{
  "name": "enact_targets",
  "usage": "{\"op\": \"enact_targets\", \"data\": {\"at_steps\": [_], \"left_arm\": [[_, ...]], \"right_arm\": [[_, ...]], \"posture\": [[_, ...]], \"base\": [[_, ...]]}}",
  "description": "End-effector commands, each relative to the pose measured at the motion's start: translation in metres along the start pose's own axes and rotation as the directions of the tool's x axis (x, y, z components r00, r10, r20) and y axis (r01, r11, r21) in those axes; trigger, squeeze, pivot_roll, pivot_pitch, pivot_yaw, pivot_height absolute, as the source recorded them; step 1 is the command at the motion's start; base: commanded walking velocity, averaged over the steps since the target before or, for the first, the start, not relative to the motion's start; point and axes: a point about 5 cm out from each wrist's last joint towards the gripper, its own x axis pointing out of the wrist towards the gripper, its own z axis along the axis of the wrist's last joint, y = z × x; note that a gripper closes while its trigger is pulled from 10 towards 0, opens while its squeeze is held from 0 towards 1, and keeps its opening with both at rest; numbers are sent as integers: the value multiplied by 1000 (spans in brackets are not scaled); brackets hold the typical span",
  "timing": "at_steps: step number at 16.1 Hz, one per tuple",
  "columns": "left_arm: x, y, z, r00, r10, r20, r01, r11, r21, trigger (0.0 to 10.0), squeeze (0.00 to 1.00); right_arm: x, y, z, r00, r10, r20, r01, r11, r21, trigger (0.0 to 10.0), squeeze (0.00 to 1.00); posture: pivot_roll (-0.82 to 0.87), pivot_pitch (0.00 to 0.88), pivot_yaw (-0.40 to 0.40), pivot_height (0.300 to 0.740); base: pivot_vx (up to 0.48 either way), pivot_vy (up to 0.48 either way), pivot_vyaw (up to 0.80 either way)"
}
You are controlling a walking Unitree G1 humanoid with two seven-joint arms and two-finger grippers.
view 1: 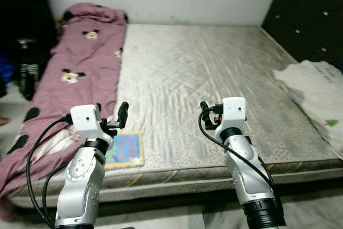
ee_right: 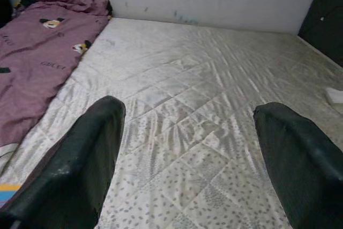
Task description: Clean up the room
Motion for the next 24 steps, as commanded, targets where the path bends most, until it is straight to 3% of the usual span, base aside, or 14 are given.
{"op": "enact_targets", "data": {"at_steps": [1,7,11,24], "left_arm": [[1,-4,2,1000,-24,8,24,1000,0,10000,0],[3,-2,-3,999,18,-28,-16,999,42,10000,0],[3,1,-5,999,31,-39,-31,999,15,10000,0],[6,-1,-2,999,19,-30,-19,1000,-11,10000,0]], "right_arm": [[1,-4,3,1000,-8,9,8,1000,-6,10000,0],[2,-4,3,1000,-11,7,11,1000,1,10000,0],[2,-4,2,1000,-8,4,8,1000,1,10000,0],[4,-3,0,1000,-7,-15,7,1000,1,10000,0]], "posture": [[66,0,-36,740],[68,0,-36,740],[72,0,-37,740],[66,0,-39,740]], "base": [[356,0,0],[282,0,0],[0,0,0],[0,480,0]]}}
